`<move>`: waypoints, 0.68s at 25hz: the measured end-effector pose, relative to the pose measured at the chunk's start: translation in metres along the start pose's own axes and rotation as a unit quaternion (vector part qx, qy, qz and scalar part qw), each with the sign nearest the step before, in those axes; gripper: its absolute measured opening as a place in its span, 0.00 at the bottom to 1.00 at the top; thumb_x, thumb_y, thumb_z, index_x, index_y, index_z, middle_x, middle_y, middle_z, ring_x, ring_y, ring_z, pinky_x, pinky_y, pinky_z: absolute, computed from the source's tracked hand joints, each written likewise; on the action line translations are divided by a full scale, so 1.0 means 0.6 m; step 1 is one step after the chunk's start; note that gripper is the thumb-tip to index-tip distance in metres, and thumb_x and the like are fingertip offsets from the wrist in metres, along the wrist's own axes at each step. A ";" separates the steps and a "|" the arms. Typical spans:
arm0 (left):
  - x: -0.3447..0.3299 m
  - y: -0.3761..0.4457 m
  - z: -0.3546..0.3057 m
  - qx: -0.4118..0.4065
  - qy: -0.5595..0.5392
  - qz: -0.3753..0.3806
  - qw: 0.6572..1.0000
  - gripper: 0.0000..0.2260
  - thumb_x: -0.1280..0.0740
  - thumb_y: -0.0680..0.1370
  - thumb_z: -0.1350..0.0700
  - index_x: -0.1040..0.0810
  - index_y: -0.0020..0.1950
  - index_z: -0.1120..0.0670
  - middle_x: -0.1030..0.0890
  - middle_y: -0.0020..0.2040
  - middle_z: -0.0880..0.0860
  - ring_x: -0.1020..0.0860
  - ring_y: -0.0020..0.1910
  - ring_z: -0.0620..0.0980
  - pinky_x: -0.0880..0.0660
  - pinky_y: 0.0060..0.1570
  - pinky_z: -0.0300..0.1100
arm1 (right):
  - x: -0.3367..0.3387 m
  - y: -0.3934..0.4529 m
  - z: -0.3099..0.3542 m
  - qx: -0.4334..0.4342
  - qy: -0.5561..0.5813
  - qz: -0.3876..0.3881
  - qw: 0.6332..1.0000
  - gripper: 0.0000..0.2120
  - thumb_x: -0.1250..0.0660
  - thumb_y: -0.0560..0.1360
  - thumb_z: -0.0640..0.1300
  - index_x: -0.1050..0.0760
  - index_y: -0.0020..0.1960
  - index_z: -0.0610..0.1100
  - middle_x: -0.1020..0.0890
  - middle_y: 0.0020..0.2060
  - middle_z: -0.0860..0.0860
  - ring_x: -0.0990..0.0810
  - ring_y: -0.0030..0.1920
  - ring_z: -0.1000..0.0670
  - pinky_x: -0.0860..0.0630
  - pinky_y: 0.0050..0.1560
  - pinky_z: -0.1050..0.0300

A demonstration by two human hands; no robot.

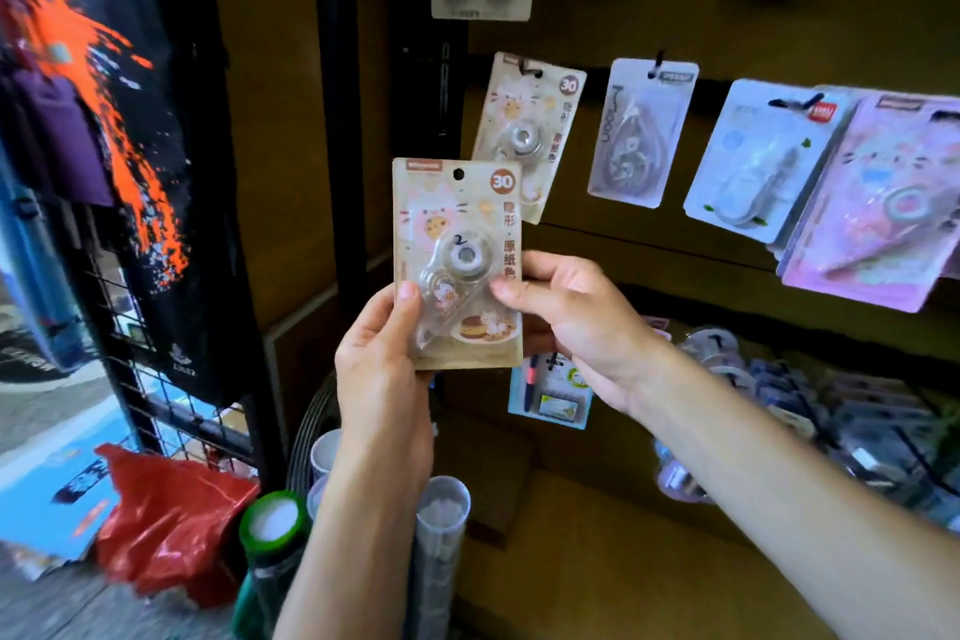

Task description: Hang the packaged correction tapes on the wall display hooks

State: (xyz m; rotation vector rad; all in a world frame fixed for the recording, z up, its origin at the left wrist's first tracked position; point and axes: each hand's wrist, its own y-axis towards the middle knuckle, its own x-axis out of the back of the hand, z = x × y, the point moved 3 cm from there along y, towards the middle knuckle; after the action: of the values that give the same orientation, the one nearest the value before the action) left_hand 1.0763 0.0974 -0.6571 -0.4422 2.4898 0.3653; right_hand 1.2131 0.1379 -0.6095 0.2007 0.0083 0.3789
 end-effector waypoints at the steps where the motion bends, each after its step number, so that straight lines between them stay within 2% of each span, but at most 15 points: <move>1: 0.002 0.002 0.001 -0.003 -0.001 -0.009 1.000 0.08 0.36 0.82 0.56 0.18 0.52 0.57 0.15 0.46 0.57 0.18 0.43 0.54 0.24 0.47 0.50 | 0.003 -0.001 -0.002 0.002 0.003 -0.003 1.000 0.12 0.36 0.78 0.34 0.22 0.61 0.36 0.14 0.48 0.45 0.15 0.46 0.52 0.19 0.40 0.63; 3: 0.002 0.003 0.005 -0.011 0.002 -0.026 1.000 0.07 0.35 0.81 0.56 0.18 0.52 0.57 0.15 0.46 0.56 0.19 0.43 0.54 0.24 0.47 0.50 | 0.008 -0.001 -0.009 0.003 0.005 -0.005 1.000 0.11 0.36 0.79 0.35 0.22 0.60 0.38 0.14 0.46 0.47 0.15 0.45 0.53 0.21 0.39 0.64; 5: -0.001 0.002 0.006 -0.025 0.008 -0.039 0.999 0.09 0.36 0.81 0.58 0.19 0.55 0.60 0.16 0.50 0.61 0.19 0.47 0.57 0.23 0.50 0.52 | 0.012 -0.001 -0.012 0.007 0.008 -0.005 1.000 0.11 0.36 0.79 0.35 0.21 0.60 0.39 0.13 0.46 0.48 0.14 0.45 0.54 0.22 0.38 0.65; 8: -0.004 0.000 0.005 -0.038 0.014 -0.054 0.998 0.09 0.37 0.82 0.59 0.20 0.56 0.61 0.17 0.52 0.64 0.20 0.49 0.59 0.23 0.54 0.55 | 0.017 0.003 -0.012 0.019 -0.010 0.002 1.000 0.11 0.36 0.79 0.35 0.21 0.60 0.38 0.13 0.50 0.46 0.14 0.51 0.50 0.20 0.48 0.62; 10: -0.001 0.002 0.008 -0.034 0.020 -0.066 0.997 0.09 0.37 0.82 0.59 0.19 0.56 0.61 0.16 0.52 0.63 0.20 0.49 0.59 0.23 0.51 0.53 | 0.016 0.003 -0.014 0.018 -0.027 0.002 0.999 0.11 0.35 0.78 0.35 0.21 0.60 0.37 0.14 0.51 0.43 0.15 0.52 0.48 0.19 0.53 0.59; 12: 0.000 0.004 0.011 -0.026 0.019 -0.081 0.996 0.09 0.36 0.82 0.59 0.19 0.57 0.58 0.16 0.51 0.61 0.19 0.47 0.56 0.24 0.47 0.50 | 0.015 0.008 -0.011 0.025 -0.039 -0.011 0.999 0.11 0.35 0.78 0.34 0.20 0.59 0.38 0.14 0.50 0.43 0.15 0.51 0.47 0.19 0.53 0.58; 14: 0.000 0.002 0.013 -0.010 0.012 -0.111 0.994 0.09 0.37 0.82 0.59 0.19 0.59 0.54 0.16 0.51 0.57 0.20 0.43 0.52 0.25 0.42 0.46 | 0.019 0.021 0.009 0.058 -0.054 -0.043 0.996 0.10 0.35 0.78 0.35 0.20 0.57 0.40 0.13 0.48 0.46 0.14 0.50 0.50 0.19 0.53 0.59; 17: 0.004 0.002 0.017 0.030 -0.012 -0.130 0.991 0.10 0.37 0.82 0.60 0.21 0.61 0.53 0.16 0.51 0.55 0.18 0.44 0.52 0.26 0.41 0.43 | 0.039 0.059 0.063 0.117 -0.061 -0.111 0.985 0.09 0.34 0.78 0.36 0.19 0.51 0.47 0.14 0.46 0.53 0.15 0.48 0.56 0.21 0.50 0.65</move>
State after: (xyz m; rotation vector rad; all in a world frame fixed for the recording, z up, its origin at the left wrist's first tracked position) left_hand 1.0794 0.1014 -0.6664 -0.7226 2.3753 0.1882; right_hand 1.2237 0.1713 -0.5648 0.4504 -0.0456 0.1412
